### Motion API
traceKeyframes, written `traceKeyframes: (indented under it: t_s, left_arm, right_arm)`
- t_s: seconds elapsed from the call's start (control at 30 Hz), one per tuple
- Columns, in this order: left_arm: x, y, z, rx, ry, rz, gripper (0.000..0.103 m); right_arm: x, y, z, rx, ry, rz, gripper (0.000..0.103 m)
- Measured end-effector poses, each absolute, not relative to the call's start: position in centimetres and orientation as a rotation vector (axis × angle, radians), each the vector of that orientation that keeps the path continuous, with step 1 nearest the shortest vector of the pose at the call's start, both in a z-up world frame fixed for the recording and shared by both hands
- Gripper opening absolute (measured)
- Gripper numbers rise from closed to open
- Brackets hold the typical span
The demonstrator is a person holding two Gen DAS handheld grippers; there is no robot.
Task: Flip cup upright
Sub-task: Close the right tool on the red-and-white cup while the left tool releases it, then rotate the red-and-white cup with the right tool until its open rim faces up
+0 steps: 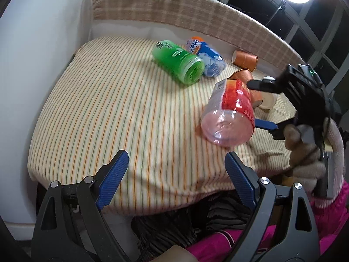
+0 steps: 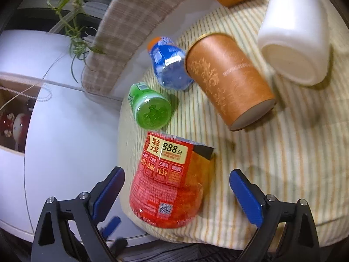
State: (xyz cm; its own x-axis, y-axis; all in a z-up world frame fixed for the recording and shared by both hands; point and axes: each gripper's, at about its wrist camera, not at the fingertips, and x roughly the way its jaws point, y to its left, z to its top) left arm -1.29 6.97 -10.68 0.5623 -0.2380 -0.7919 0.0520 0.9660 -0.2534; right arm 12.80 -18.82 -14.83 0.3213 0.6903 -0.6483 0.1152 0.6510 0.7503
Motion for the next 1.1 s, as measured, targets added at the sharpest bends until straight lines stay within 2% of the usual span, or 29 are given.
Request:
traceKeyframes:
  t_s: [0.57,1.1]
  left_arm:
    - [-1.7,7.6,-11.4,-0.242,0.96,-0.162,0.092]
    - [-1.4,6.9,-11.3,-0.204,0.935,-0.144,0.092]
  right_arm:
    - [15.1,-17.0,-16.6,0.841,1.293,0.444,0.087]
    - [14.9,-16.9,-15.7,0.76,1.266,0.476,0.084]
